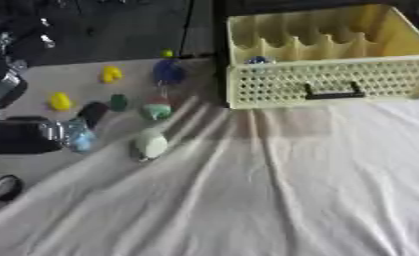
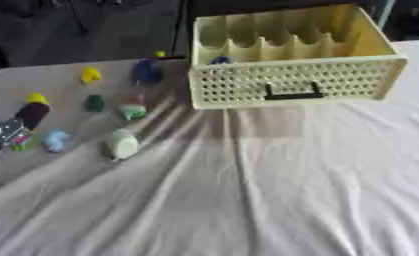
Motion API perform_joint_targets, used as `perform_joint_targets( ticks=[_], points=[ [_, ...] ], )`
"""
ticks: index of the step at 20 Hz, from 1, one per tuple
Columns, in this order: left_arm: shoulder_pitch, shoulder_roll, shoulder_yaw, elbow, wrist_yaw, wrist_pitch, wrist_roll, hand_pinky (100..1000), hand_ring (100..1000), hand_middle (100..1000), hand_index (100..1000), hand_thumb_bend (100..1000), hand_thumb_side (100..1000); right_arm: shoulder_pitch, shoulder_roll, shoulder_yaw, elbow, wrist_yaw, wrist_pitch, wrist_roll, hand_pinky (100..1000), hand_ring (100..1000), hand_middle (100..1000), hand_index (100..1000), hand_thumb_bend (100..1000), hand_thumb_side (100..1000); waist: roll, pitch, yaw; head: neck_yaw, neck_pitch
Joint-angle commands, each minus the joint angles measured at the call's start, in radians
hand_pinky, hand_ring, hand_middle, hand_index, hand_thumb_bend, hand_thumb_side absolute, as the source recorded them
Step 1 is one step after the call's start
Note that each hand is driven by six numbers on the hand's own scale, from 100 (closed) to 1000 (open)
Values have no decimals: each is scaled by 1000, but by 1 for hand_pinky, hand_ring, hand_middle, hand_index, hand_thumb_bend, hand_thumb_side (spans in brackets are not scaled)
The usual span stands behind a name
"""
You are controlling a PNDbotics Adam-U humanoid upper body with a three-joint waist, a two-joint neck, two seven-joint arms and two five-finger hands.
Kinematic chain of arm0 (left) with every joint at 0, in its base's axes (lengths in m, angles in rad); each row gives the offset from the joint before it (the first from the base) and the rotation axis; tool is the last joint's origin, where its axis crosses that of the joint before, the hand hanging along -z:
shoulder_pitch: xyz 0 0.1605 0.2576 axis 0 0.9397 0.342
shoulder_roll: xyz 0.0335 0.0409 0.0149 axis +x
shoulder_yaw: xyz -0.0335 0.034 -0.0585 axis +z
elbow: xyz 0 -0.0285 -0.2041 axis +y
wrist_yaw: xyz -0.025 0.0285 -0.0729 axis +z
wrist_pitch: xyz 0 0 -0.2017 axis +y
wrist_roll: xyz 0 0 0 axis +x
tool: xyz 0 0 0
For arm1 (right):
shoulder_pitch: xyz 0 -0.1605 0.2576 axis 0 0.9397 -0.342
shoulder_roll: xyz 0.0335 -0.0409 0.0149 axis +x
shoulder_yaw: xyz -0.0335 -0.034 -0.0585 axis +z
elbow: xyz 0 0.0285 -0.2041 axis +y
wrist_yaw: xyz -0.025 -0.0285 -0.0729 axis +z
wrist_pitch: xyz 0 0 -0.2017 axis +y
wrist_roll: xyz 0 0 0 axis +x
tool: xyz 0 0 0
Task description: Pick up objects from table and place into drawer.
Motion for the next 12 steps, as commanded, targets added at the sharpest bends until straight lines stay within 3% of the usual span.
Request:
perform_joint_targets(
  ticks=[1, 5, 8, 12],
  points=[
    [-26, 95, -16, -17, 0, -11, -165, 989, 921, 907, 1000, 520, 632, -5, -7, -3, -21, -22, 13, -9, 213, 331, 272, 788, 100, 667, 1, -23, -5, 8, 4],
    [-44, 156, -37, -4, 47, -17, -311, 1000, 919, 903, 1000, 546, 554, -1, -6, 1, -21, -27, 14, -10, 215, 331, 272, 781, 100, 666, 7, -26, -16, 16, 7],
    [-68, 185, -63, 36, 83, -18, -380, 977, 887, 866, 1000, 573, 577, 1, 0, 3, -21, -34, 14, -14, 214, 330, 271, 784, 100, 665, 9, -27, -24, 21, 6],
    [-115, 193, -98, 115, 114, -27, -424, 940, 848, 804, 995, 535, 582, 7, 8, 7, -21, -39, 16, -7, 217, 329, 270, 784, 100, 668, 12, -28, -34, 31, 5]
  ],
)
